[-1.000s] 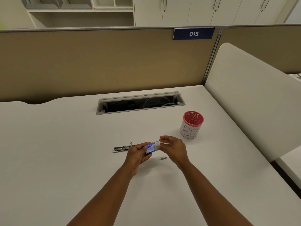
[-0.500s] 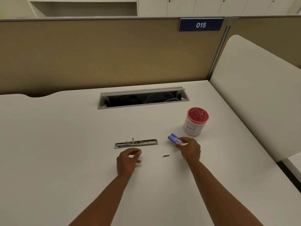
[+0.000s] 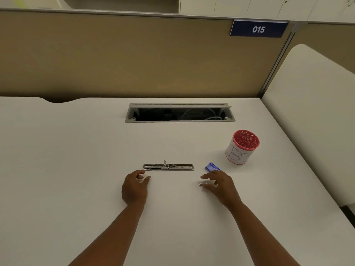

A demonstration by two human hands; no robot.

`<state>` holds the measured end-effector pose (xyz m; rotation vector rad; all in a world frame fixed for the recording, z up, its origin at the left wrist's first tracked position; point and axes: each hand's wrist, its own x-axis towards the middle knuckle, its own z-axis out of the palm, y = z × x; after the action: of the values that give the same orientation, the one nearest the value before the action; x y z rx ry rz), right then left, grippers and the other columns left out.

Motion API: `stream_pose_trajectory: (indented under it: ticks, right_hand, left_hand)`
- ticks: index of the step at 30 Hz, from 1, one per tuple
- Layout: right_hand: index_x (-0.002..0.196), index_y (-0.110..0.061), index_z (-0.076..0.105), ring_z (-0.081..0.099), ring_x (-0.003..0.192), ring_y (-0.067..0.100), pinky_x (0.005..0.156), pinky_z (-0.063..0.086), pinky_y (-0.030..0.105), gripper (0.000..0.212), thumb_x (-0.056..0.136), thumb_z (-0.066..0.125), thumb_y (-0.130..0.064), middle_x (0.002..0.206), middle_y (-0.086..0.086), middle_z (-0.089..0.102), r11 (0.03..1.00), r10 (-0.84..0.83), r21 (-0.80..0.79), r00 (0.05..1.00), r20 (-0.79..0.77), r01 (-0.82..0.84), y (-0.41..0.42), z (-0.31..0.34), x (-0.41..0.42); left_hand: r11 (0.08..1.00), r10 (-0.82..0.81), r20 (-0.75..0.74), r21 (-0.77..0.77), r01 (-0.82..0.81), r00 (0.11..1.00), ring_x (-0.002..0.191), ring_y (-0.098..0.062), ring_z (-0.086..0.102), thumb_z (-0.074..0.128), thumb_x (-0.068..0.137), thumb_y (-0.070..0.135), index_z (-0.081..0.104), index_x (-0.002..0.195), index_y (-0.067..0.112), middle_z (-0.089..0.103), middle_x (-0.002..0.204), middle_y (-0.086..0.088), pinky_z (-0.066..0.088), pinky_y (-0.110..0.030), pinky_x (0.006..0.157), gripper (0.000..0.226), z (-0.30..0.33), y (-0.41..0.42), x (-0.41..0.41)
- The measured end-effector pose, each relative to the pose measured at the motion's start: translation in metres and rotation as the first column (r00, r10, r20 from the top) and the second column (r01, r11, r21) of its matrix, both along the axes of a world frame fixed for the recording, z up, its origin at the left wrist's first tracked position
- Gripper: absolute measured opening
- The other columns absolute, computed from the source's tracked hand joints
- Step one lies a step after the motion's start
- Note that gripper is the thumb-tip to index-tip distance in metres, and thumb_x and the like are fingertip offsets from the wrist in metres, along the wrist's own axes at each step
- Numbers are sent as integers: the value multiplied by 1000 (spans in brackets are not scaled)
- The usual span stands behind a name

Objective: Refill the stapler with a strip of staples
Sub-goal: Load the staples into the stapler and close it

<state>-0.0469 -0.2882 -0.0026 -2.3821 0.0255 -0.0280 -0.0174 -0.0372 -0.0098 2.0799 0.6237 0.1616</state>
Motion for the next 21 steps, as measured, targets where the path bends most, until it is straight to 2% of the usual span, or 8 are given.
stream_pose_trajectory:
  ticks: [2,4,7,10,12,16,18,21]
  right_hand:
    - [100,-18,70,60,97,16,82,42,20,21,79,68,-14,103,1,70,995,73,-58,995,-74,-77,5,-2,1]
    - [100,-18,70,62,96,15,81,43,19,19,84,62,-12,104,1,70,989,82,-115,993,-79,-90,9,-3,3]
    - [100,-19,68,62,91,15,80,46,25,18,87,58,-13,97,0,70,991,35,-131,998,-49,-41,16,-1,3]
    - [105,-23,61,58,79,16,71,49,31,21,88,54,-11,85,-2,62,998,-36,-43,997,74,39,29,4,8]
    - [104,-23,58,55,76,19,66,48,34,19,91,49,-13,86,1,60,997,-31,-59,991,133,40,38,11,18]
    - [92,-18,65,57,79,21,64,40,31,25,92,43,-5,98,6,57,993,52,-110,995,83,-42,51,19,44]
    - [87,-15,69,60,82,24,65,43,33,31,88,43,1,103,7,56,987,62,-151,997,48,-54,57,21,55]
    - [103,-12,66,60,86,26,69,44,32,23,88,48,-10,109,8,55,968,80,-239,997,1,-78,63,21,66]
  left_hand:
    - [996,-38,26,86,35,999,95,-26,58,71,76,16,67,103,17,64,100,-8,44,-31,74,27,0,4,3]
    - [984,-71,16,167,67,997,103,-31,55,71,76,18,65,111,16,63,108,-12,46,-37,81,35,1,7,9]
    - [946,-109,-103,295,135,989,114,-32,46,70,78,28,61,119,20,56,120,-12,38,-40,92,43,0,11,18]
    - [945,-142,-142,274,177,980,116,-30,43,71,76,30,60,121,22,52,122,-12,34,-39,96,47,-2,12,26]
    - [951,-162,-127,246,189,979,114,-30,44,72,75,29,61,119,22,52,120,-13,34,-38,96,46,-2,12,30]
    - [957,-181,-91,212,196,979,113,-31,45,73,74,27,62,119,22,52,119,-14,36,-37,96,46,-2,16,38]
    - [954,-191,-84,217,205,978,112,-30,45,73,74,27,63,118,23,52,117,-13,36,-37,95,45,-4,18,40]
    - [948,-201,-79,234,214,976,110,-28,46,73,74,27,66,112,25,52,114,-11,35,-38,95,39,-6,18,43]
